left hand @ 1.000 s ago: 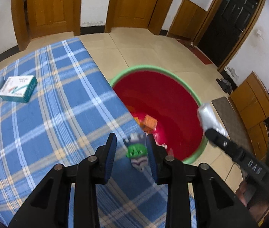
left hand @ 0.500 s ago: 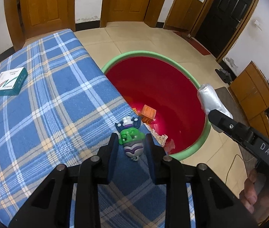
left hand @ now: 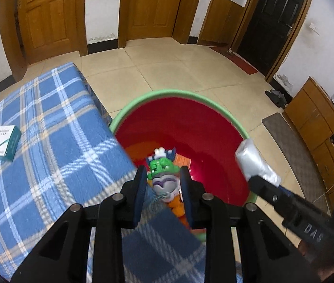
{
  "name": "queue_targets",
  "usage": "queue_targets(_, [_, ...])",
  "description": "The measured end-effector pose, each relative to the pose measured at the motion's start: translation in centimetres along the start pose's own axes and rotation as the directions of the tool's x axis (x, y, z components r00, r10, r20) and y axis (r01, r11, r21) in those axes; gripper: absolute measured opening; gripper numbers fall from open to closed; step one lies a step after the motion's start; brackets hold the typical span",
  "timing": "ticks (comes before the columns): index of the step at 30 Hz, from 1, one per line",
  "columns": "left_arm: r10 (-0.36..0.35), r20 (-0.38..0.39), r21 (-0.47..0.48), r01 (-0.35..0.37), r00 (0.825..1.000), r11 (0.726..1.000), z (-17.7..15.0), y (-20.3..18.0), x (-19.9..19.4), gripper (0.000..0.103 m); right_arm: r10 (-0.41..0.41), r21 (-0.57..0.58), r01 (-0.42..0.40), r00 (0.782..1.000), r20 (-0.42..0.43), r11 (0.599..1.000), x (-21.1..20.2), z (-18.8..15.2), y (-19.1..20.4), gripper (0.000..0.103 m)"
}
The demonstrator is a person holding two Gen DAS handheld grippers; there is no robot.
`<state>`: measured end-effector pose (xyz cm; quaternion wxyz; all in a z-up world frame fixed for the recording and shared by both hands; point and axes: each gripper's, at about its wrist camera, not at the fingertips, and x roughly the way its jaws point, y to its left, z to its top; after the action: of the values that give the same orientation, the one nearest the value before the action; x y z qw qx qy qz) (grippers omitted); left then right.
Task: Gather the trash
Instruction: 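Open the right tool to drop the bag while the left tool drops the green toy into the bucket, then move both open tools back over the table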
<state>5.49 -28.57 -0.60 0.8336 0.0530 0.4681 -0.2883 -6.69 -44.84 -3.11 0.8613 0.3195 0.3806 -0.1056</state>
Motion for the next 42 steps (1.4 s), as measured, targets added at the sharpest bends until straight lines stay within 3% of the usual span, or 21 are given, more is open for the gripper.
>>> queue_targets(15, [0.060,0.021,-0.105,-0.057,0.998,0.993,1.3,4.3,-0.5,0.028,0.003,0.007,-0.003,1.000,-0.010,1.000,1.0,0.1,0.1,0.051])
queue_targets(28, [0.221,0.077,-0.215,-0.201,0.972,0.956,5.0,12.5,-0.8,0.028,-0.019,0.010,0.019,1.000,-0.014,1.000,1.7,0.4,0.3,0.051])
queue_targets(36, [0.198,0.004,-0.297,-0.188,0.980,0.936,6.6,17.4,1.5,0.028,-0.029,0.002,0.029,0.999,-0.027,1.000,2.2,0.4,0.8,0.051])
queue_targets(42, [0.170,-0.022,-0.347,-0.167,0.985,0.923,4.8,18.7,1.3,0.028,-0.022,-0.010,0.022,0.999,-0.027,1.000,2.0,0.3,1.3,0.051])
